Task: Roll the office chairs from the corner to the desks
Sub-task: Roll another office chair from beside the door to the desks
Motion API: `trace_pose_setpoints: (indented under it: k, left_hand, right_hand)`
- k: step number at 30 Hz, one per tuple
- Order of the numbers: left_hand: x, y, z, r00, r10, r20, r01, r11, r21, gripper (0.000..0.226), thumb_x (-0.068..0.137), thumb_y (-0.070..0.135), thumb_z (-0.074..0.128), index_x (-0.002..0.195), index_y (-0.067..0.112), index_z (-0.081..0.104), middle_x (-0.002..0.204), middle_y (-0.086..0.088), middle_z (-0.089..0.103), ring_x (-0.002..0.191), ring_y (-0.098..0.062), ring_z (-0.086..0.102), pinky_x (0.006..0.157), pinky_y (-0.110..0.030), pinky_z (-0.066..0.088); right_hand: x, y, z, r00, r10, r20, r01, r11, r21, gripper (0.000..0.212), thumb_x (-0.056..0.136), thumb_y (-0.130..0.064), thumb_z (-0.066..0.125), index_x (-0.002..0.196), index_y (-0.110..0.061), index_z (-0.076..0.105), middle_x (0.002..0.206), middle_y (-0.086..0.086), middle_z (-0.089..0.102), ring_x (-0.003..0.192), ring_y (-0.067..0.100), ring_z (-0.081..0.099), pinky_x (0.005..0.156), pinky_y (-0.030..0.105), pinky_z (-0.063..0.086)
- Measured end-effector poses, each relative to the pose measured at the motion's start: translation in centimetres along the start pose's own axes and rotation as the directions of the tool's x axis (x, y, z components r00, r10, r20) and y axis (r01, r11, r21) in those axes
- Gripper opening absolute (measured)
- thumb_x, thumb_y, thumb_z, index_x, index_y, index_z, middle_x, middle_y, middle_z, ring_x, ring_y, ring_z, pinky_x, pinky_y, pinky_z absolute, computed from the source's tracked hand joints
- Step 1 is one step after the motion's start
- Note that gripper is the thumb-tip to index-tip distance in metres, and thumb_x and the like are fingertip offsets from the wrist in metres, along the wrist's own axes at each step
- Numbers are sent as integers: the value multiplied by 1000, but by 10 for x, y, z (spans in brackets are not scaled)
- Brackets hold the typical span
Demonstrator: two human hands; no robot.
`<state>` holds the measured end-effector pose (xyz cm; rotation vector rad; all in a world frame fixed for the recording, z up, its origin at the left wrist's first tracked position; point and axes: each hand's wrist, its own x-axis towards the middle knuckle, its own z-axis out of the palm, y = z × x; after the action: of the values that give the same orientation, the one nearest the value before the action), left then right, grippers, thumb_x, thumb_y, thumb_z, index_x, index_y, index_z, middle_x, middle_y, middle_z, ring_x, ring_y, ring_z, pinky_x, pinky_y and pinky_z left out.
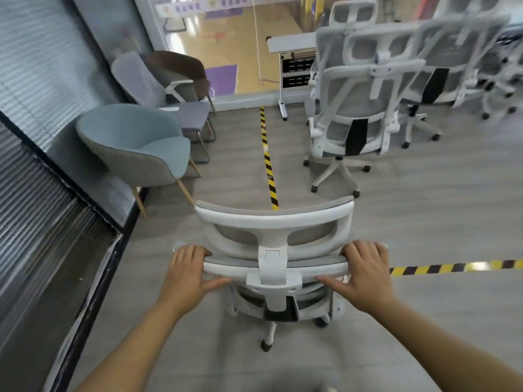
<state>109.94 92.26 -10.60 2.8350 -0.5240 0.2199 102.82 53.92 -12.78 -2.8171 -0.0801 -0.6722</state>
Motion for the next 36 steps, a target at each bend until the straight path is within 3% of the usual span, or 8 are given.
trace_pose_setpoints:
  k: [5,13,19,24,26,29,33,36]
  left_hand:
    - [88,53,27,998,50,37,-49,998,-26,71,68,86,49,100,23,53,95,7,47,95,-18,45,82,-36,40]
    - [247,137,77,973,216,85,-209,974,-87,71,66,90,45,97,26,49,95,9,43,88,-12,38,74,-32,38]
    - [412,213,132,910,411,48,-405,909,-99,80,66,94,37,95,21,51,90,8,40,86,-13,36,75,-34,38]
    - [539,310,176,845,520,128,-505,853,-130,72,68,91,39,100,27,45,96,8,40,90,-12,32,79,-30,33]
    - [584,352,195,822,557,115,-539,828,-157,65,70,85,47,100,28,44,96,9,39,90,-12,33,84,-32,37]
    - [643,416,225,792,603,90,-586,794,-163,66,69,87,44,98,28,45,92,10,41,87,-14,39,86,-34,41]
    - [711,507,260,765,642,46,-629,762,-154,75,69,92,34,101,25,47,93,10,44,90,-13,41,88,-30,35]
    - [760,573,291,765,644,21,-632,757,-166,75,68,91,40,102,25,49,96,9,44,94,-16,42,90,-31,33]
  right_hand:
    - [31,77,-4,995,86,-58,-86,996,3,66,70,-82,61,81,-17,54,81,-5,46,79,22,44,86,41,34]
    - [77,196,-5,957,251,-146,-258,965,-33,67,68,-80,63,82,-15,58,84,-2,51,81,23,45,88,40,37]
    - [126,292,-6,908,387,-161,-405,908,-103,66,80,-77,50,97,-14,59,99,-1,52,97,24,48,107,47,32]
    - [174,392,-21,820,564,-95,-570,794,-210,73,82,-82,37,106,-16,57,104,-3,48,105,23,45,111,49,27]
    - [193,436,-31,764,645,-32,-628,730,-270,78,81,-86,29,112,-19,55,111,-2,49,115,23,44,115,50,19]
    - [216,502,-45,676,737,17,-692,643,-328,84,79,-90,17,121,-24,50,126,-2,49,134,23,33,115,56,9]
    - [239,604,-60,644,765,-3,-729,612,-307,83,78,-90,18,122,-26,46,131,-4,45,140,23,26,115,54,6]
    - [254,687,-66,649,759,-49,-736,610,-294,76,80,-87,25,118,-25,48,125,-5,45,133,22,30,115,54,11]
